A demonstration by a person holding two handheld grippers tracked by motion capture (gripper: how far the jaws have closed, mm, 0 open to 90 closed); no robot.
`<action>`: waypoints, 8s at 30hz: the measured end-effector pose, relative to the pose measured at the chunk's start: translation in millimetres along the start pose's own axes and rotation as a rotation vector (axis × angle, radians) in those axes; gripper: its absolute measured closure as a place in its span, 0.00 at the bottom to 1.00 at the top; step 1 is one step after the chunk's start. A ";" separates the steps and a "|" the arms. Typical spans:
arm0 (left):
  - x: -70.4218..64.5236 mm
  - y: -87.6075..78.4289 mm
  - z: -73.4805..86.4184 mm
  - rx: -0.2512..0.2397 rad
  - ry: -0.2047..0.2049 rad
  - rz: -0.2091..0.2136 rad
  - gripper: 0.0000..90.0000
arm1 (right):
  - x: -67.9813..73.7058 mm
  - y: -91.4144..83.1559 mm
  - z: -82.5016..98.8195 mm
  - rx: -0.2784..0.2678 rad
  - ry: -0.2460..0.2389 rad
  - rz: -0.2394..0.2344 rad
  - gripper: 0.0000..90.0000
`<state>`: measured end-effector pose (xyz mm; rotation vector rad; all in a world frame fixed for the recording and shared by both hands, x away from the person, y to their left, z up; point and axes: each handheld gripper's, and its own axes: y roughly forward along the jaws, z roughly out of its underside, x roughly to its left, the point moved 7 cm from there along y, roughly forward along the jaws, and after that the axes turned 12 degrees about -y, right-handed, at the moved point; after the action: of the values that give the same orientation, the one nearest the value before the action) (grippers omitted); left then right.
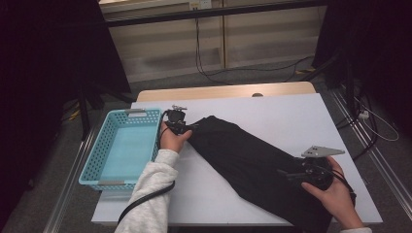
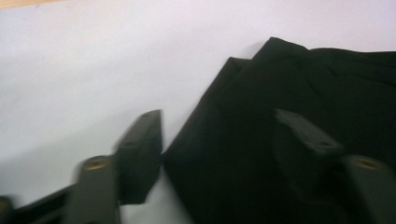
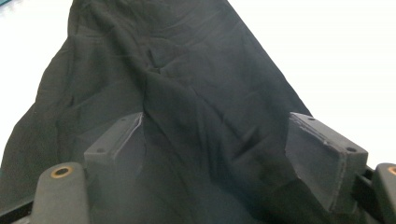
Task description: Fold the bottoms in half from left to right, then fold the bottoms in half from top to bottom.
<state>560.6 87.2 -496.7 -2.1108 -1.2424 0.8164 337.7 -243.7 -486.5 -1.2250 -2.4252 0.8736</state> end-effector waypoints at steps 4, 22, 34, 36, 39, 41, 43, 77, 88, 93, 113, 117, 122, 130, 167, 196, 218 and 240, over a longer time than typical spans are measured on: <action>3.3 13.0 -2.9 0.012 0.028 -0.011 0.31 | 1.4 0.8 0.4 -0.001 0.001 -0.008 0.23; -8.8 5.8 9.1 0.143 -0.128 0.047 0.94 | 1.9 -1.6 1.8 0.001 -0.003 -0.002 0.23; -0.7 -22.7 -14.4 0.127 -0.189 0.047 0.97 | 2.1 -2.2 1.8 -0.007 0.003 -0.006 0.23; 0.9 -27.8 -19.1 0.116 -0.193 0.047 0.97 | 2.2 -2.4 1.2 -0.012 0.001 -0.007 0.23; 4.1 -34.4 -24.9 0.104 -0.193 0.038 0.97 | 1.9 -2.8 1.0 -0.015 -0.001 -0.002 0.23; 7.1 -37.8 -28.3 0.097 -0.193 0.031 0.97 | 1.7 -3.0 1.3 -0.016 0.002 -0.002 0.23; 10.1 -41.1 -31.1 0.096 -0.197 0.026 0.97 | 2.4 -2.8 1.6 -0.012 0.002 -0.006 0.23; 16.1 -70.5 -48.9 0.070 -0.190 0.035 0.97 | 2.9 -1.8 0.3 -0.026 0.003 -0.010 0.20; -35.0 -68.3 -27.3 0.073 -0.102 0.157 0.97 | 5.1 -1.7 -0.1 -0.025 0.001 -0.012 0.20; -54.8 -65.2 -10.5 0.070 -0.061 0.197 0.97 | 7.5 -0.3 0.5 -0.020 -0.004 -0.020 0.20; -103.1 -32.8 40.7 0.102 0.004 0.302 0.97 | 11.6 3.2 2.4 -0.007 -0.006 -0.026 0.20; -105.6 -31.1 44.9 0.108 0.008 0.311 0.97 | 11.6 3.6 3.3 -0.007 -0.008 -0.025 0.20; -109.7 -32.6 44.3 0.115 0.003 0.331 0.97 | 11.2 3.6 3.6 -0.007 -0.006 -0.024 0.20; -134.9 -46.4 47.1 0.111 0.030 0.397 0.97 | 12.4 5.3 3.2 -0.006 -0.009 -0.024 0.20; -81.0 -77.0 46.3 0.012 0.171 0.309 0.19 | 20.9 29.2 -36.1 -0.037 -0.016 -0.036 0.20; -51.5 -89.8 64.8 0.002 0.168 0.240 0.15 | 14.2 68.2 -72.4 -0.045 -0.034 -0.026 0.30; -52.4 -91.8 72.0 -0.012 0.148 0.255 0.13 | 15.6 101.0 -90.2 -0.017 -0.048 -0.054 0.27; -45.3 -92.7 78.1 -0.004 0.144 0.230 0.13 | 13.7 130.6 -78.0 0.071 -0.136 -0.049 0.54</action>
<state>434.0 97.5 -472.1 -2.3005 -0.9401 0.7426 450.4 -142.9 -508.7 -1.1103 -2.4935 1.0507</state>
